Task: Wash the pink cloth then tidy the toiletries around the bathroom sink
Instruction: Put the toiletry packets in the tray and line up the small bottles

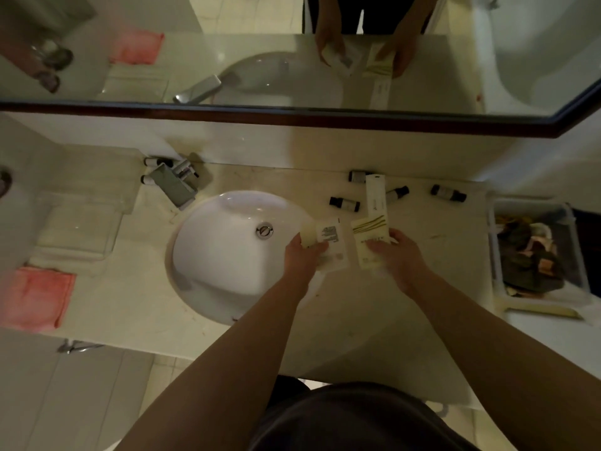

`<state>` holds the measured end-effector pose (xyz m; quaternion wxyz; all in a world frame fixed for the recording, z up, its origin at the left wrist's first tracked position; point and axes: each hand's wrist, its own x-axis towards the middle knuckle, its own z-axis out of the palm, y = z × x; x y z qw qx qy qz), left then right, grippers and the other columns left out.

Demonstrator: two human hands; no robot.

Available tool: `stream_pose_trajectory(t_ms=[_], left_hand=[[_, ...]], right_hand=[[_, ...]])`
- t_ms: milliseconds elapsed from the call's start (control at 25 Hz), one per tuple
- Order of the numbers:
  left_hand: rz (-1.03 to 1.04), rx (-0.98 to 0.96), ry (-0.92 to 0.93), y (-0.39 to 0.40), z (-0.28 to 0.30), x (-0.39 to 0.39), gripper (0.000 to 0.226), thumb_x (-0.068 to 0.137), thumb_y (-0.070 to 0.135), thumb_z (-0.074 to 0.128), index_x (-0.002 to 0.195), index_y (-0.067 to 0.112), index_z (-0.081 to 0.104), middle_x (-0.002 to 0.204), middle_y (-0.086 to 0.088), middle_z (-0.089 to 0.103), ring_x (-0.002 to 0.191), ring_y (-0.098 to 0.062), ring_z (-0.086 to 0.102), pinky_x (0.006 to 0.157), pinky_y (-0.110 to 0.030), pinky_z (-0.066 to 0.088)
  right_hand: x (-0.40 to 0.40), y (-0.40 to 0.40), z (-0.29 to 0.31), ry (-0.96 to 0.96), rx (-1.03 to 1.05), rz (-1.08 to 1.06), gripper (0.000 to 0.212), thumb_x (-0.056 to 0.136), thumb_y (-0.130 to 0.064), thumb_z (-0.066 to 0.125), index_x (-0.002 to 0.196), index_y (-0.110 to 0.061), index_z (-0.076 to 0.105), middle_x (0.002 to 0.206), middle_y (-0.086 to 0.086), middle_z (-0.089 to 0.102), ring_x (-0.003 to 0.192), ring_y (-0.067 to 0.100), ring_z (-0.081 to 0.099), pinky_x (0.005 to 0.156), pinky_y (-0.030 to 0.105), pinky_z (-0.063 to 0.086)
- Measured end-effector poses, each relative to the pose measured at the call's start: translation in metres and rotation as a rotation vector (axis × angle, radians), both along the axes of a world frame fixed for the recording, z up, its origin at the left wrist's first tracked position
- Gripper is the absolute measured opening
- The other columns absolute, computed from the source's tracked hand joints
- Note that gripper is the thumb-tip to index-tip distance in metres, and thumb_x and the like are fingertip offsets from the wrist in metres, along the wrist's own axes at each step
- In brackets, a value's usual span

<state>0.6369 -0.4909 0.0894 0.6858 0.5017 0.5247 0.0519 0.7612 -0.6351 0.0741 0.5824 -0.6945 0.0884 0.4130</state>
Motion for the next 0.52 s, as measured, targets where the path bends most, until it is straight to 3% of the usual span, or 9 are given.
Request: stream_pose_trajectory(t_ms=[160,360,520], left_hand=[[-0.020,0.051,-0.005,0.000,0.006,-0.023,0.025,0.083,0.005,0.066,0.107,0.012,0.066,0.098,-0.010,0.070,0.083,-0.023,0.065,0.075,-0.036,0.055],[0.076,0.052,0.013,0.025,0.013,-0.067,0.021,0.081,0.007,0.066,0.098,0.019,0.067,0.087,-0.004,0.069,0.078,-0.023,0.062,0.070,-0.036,0.053],[0.165,0.036,-0.026,0.053,0.014,-0.116,0.026,0.080,0.008,0.066,0.106,0.015,0.066,0.097,-0.010,0.070,0.086,-0.028,0.066,0.075,-0.041,0.056]], right_hand=[[-0.020,0.024,0.009,0.029,0.084,0.139,0.052,0.076,-0.014,0.078,0.123,-0.013,0.057,0.114,0.007,0.068,0.098,0.025,0.068,0.076,0.040,0.058],[-0.064,0.059,0.018,-0.055,0.070,0.283,0.049,0.074,-0.014,0.079,0.117,-0.010,0.055,0.108,0.004,0.067,0.089,0.016,0.067,0.059,0.025,0.056],[-0.112,0.101,0.020,-0.141,-0.008,0.356,0.043,0.071,-0.016,0.082,0.107,-0.009,0.059,0.105,0.006,0.068,0.091,0.022,0.068,0.078,0.042,0.058]])
